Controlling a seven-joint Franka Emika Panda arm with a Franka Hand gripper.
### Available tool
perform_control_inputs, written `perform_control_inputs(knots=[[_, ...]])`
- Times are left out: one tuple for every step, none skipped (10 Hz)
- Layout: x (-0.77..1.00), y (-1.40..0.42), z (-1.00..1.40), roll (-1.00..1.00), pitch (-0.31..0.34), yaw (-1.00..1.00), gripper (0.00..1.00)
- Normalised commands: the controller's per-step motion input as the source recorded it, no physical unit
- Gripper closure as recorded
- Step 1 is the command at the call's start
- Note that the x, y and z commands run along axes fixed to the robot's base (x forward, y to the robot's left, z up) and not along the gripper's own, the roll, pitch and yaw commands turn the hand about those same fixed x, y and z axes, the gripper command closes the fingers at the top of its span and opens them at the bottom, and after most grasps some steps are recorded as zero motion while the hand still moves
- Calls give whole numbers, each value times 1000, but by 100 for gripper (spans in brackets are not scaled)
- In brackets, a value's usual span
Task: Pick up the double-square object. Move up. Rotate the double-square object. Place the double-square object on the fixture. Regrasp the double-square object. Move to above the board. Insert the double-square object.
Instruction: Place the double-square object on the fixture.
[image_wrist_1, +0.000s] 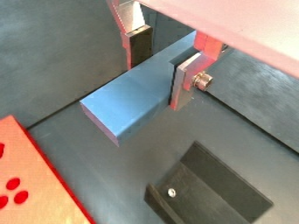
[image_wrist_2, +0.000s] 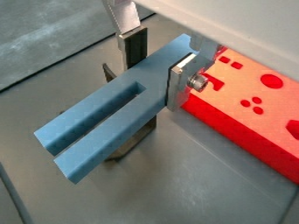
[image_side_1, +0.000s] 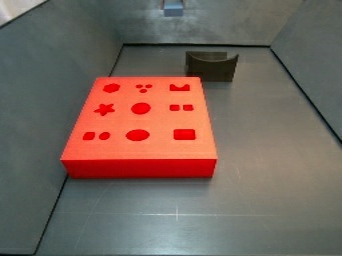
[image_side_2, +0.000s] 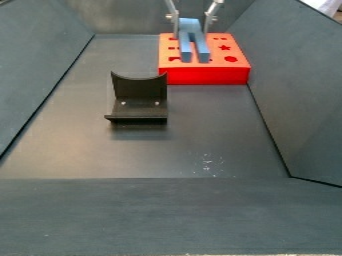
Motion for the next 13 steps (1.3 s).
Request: perform_control_inputs(knots=[[950, -76, -9, 118, 156, 48, 100], [820, -44, -5, 119, 150, 46, 100], [723, -28, 0, 120, 153, 45, 100], [630, -23, 2, 119, 159, 47, 100], [543, -20, 1, 119, 159, 50, 100], [428, -17, -5, 119, 159, 50, 100], [914, -160, 164, -1000, -6, -27, 100], [860, -156, 160, -1000, -3, -27, 100], [726, -35, 87, -1000, 9, -44, 100], [638, -3, 33, -1000, 22, -46, 100], [563, 11, 8, -1000, 37, -49, 100], [464, 32, 9, -1000, 58, -55, 100], [387, 38, -3, -1000, 72, -61, 100]])
